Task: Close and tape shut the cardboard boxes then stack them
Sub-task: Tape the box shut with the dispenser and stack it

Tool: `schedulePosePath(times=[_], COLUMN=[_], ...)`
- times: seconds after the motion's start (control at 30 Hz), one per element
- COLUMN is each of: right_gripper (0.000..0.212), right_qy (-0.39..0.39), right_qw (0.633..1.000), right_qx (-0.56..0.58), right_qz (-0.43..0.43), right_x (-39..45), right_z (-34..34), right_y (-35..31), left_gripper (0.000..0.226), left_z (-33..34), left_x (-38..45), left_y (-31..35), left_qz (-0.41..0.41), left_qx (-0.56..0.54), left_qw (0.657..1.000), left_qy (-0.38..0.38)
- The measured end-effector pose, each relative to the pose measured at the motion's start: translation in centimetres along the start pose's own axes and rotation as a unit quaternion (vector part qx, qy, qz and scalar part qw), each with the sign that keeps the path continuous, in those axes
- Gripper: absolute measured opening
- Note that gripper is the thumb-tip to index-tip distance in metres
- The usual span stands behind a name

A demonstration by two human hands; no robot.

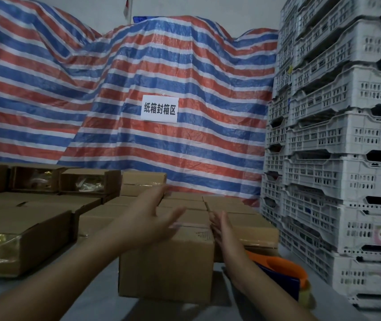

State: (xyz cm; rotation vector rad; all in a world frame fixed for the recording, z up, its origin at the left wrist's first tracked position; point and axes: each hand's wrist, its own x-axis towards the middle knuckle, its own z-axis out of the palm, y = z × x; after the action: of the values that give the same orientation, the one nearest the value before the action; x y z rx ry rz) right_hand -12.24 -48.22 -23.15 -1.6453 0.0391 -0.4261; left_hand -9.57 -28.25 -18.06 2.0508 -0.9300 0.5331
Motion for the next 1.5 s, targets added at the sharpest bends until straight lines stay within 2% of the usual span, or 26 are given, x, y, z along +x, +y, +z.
schedulePosePath(times=[0.03, 0.1, 0.23, 0.3, 0.4, 0.47, 0.57, 0.63, 0.73, 0.87, 1.0, 1.17, 1.33, 1.5], right_gripper=[0.066, 0.089, 0.118, 0.133, 0.124, 0.119, 0.132, 0.121, 0.097, 0.094, 0.069, 0.072, 0.046, 0.041], right_qy=[-0.008, -0.028, -0.089, -0.110, -0.130, -0.118, -0.073, -0.042, 0.003, 0.031, 0.037, 0.046, 0.012, -0.011], right_qw=[1.000, 0.999, 0.993, 0.992, 0.991, 0.993, 0.997, 0.998, 0.997, 0.994, 0.991, 0.992, 0.992, 0.988], right_qx=[-0.008, -0.014, -0.055, -0.036, -0.021, -0.017, 0.019, 0.047, 0.057, 0.082, 0.126, 0.115, 0.110, 0.068], right_qz=[0.016, 0.041, 0.050, 0.042, 0.016, -0.013, -0.020, -0.025, -0.050, -0.060, -0.033, 0.000, 0.060, 0.135], right_x=[-0.2, -0.6, -1.7, -2.0, -2.6, -2.9, -3.0, -2.5, -1.1, 4.2, 12.1, 22.0, 29.8, 34.8], right_z=[0.0, 0.1, 0.3, 0.2, -0.1, -0.1, -0.2, -0.4, -0.8, -1.7, -2.9, -4.0, -4.6, -4.4], right_y=[0.3, 0.8, 2.1, 2.6, 3.0, 3.0, 2.2, 0.9, -2.6, -6.8, -8.9, -9.2, -7.7, -5.5], left_gripper=[0.049, 0.069, 0.098, 0.101, 0.069, 0.049, 0.036, 0.031, 0.038, 0.039, 0.057, 0.069, 0.101, 0.110], left_z=[-0.5, -1.1, -0.6, 0.3, 1.3, 1.7, 1.4, 0.7, -0.5, -2.1, -2.1, 0.1, 1.7, 3.7], left_x=[-0.5, -1.7, -4.6, -5.6, -6.4, -6.3, -5.3, -4.0, -0.6, 6.2, 13.2, 21.0, 25.8, 29.5], left_y=[-0.9, -3.0, -6.4, -7.3, -7.4, -7.2, -5.4, -3.6, -0.7, 0.2, -2.5, -6.4, -11.0, -15.3], left_qz=[-0.016, -0.080, -0.179, -0.224, -0.264, -0.262, -0.241, -0.218, -0.162, -0.129, -0.127, -0.105, -0.029, -0.039], left_qx=[-0.010, -0.064, -0.154, -0.228, -0.313, -0.315, -0.261, -0.240, -0.216, -0.192, -0.162, -0.134, -0.088, 0.020], left_qw=[0.999, 0.991, 0.971, 0.947, 0.912, 0.912, 0.931, 0.940, 0.952, 0.961, 0.972, 0.983, 0.995, 0.997], left_qy=[0.040, 0.082, 0.046, 0.024, -0.002, 0.024, 0.082, 0.108, 0.145, 0.155, 0.112, 0.068, -0.046, -0.070])
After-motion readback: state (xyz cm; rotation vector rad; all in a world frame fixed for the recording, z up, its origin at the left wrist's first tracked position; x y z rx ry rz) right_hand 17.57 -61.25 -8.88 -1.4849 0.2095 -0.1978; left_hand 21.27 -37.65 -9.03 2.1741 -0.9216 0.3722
